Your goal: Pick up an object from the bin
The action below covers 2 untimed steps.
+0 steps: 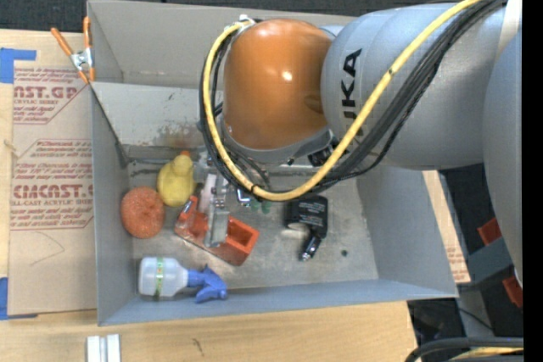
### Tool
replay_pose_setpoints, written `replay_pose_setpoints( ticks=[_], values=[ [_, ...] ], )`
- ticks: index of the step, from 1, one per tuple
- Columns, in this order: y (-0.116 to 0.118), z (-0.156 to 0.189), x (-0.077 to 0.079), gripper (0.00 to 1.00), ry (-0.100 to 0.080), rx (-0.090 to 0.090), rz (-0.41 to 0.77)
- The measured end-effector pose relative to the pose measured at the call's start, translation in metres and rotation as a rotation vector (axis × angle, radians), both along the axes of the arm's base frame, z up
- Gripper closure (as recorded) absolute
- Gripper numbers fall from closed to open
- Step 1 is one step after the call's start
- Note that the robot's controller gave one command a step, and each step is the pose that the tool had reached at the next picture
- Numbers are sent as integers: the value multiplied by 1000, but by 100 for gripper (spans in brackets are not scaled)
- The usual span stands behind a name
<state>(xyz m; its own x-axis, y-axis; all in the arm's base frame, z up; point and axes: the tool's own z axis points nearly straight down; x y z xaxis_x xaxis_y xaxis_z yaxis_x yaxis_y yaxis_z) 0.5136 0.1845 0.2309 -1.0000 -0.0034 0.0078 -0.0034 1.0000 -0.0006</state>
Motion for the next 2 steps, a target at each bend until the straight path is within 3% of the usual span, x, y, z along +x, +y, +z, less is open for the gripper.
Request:
replay_pose_setpoints(
  ticks=[1, 2],
  values=[
    [-1, 4, 2, 0, -7, 2, -2],
    [-2, -26, 3, 0, -11, 2, 66]
  ],
)
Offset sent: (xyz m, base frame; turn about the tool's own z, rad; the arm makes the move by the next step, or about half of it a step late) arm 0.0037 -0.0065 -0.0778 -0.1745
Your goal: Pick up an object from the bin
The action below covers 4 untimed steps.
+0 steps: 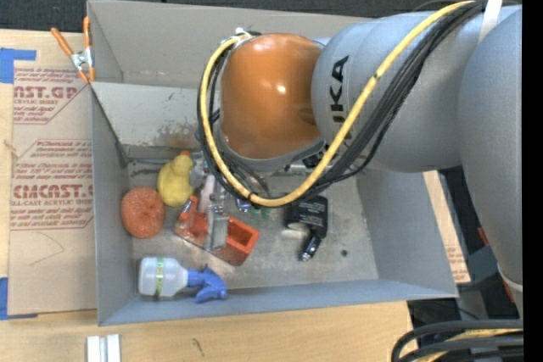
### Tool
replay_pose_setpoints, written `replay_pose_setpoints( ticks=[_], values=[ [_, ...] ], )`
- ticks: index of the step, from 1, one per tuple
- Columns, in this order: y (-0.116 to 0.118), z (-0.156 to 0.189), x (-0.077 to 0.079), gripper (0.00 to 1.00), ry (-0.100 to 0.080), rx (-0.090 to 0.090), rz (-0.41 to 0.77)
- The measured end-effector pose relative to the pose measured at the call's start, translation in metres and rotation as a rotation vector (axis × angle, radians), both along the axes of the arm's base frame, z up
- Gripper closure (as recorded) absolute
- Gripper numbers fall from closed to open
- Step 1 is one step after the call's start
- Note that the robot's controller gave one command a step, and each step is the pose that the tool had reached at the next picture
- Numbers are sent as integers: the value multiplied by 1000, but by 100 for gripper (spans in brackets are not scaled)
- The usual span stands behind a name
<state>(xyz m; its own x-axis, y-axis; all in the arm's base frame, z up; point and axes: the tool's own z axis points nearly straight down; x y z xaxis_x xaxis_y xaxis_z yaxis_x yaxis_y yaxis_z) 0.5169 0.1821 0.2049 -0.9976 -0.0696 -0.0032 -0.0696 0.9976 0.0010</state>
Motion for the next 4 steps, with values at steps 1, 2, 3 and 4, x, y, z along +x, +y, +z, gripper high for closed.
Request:
replay_pose_setpoints(
  ticks=[1, 2, 3, 4],
  values=[
    [-16, -32, 5, 0, 5, -1, 213],
    [-43, -81, 22, 100, 5, 1, 707],
    [-42, -81, 22, 100, 4, 1, 707],
    [-26, -114, 2, 100, -4, -3, 666]
  ],
)
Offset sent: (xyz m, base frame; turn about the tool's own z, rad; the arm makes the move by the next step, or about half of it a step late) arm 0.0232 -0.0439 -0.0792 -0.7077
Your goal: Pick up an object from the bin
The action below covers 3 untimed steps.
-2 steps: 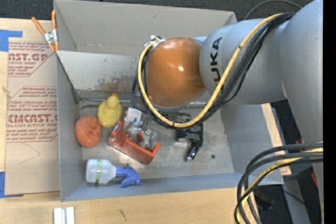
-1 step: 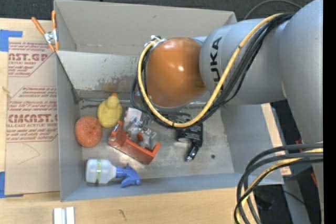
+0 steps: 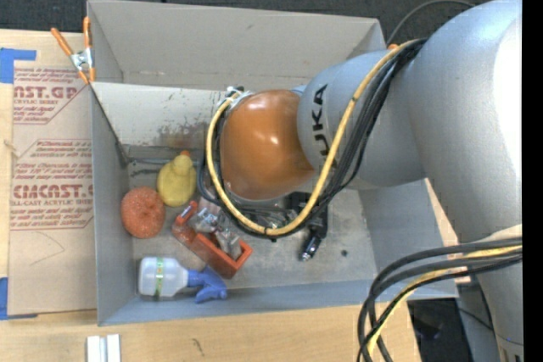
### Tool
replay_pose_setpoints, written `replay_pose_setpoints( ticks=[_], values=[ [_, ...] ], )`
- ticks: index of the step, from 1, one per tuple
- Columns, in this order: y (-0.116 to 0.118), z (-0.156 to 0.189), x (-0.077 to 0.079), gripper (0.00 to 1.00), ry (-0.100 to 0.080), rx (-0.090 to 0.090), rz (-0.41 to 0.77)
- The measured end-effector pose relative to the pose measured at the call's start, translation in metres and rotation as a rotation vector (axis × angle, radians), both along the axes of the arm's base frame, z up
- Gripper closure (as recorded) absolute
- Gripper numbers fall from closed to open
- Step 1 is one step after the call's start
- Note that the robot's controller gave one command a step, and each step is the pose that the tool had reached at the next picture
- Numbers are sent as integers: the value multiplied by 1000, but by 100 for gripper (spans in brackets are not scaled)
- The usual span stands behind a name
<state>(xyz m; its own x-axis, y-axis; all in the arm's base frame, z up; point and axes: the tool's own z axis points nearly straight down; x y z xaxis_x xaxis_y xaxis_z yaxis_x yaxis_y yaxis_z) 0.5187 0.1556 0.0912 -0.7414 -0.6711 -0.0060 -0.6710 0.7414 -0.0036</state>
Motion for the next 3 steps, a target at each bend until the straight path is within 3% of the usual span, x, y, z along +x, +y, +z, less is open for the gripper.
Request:
replay_pose_setpoints(
  ticks=[1, 2, 3],
  values=[
    [5, 47, -1, 100, 7, -1, -8],
    [-16, 44, -8, 100, -4, 4, 42],
    [-3, 34, -26, 0, 3, 1, -58]
  ],
)
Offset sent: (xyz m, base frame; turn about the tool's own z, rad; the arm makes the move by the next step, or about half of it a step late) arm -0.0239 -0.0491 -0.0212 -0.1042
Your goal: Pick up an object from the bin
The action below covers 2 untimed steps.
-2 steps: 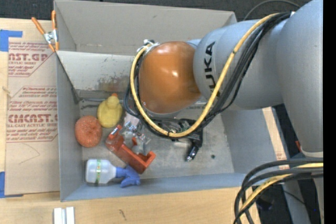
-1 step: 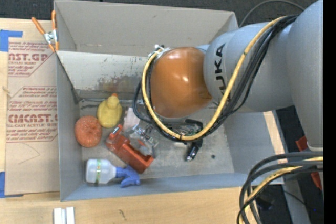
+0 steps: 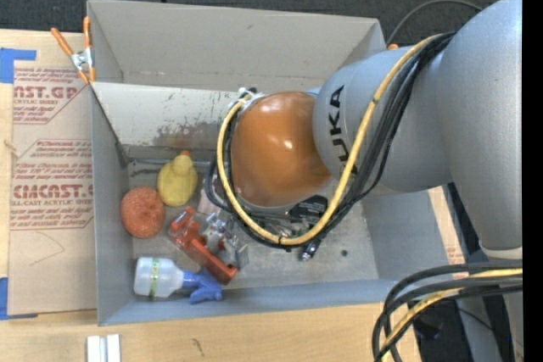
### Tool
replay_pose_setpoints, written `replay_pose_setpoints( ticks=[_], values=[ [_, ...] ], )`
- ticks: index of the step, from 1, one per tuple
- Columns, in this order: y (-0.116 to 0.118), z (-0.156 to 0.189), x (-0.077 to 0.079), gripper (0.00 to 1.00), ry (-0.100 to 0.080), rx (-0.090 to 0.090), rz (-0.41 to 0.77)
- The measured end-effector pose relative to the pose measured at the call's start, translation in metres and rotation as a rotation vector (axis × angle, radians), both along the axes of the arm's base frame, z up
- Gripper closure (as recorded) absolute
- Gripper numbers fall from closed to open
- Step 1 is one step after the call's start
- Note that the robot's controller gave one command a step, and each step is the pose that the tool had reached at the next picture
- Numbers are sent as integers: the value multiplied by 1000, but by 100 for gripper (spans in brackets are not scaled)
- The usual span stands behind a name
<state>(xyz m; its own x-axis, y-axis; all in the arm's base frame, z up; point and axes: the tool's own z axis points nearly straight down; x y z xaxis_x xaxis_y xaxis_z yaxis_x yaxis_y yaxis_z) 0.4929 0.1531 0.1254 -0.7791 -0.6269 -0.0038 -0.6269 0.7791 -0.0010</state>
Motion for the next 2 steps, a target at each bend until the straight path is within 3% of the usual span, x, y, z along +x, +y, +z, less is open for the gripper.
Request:
replay_pose_setpoints(
  ticks=[1, 2],
  values=[
    [14, 13, -9, 0, 1, 1, -38],
    [34, -53, 15, 100, 10, -5, -117]
  ],
)
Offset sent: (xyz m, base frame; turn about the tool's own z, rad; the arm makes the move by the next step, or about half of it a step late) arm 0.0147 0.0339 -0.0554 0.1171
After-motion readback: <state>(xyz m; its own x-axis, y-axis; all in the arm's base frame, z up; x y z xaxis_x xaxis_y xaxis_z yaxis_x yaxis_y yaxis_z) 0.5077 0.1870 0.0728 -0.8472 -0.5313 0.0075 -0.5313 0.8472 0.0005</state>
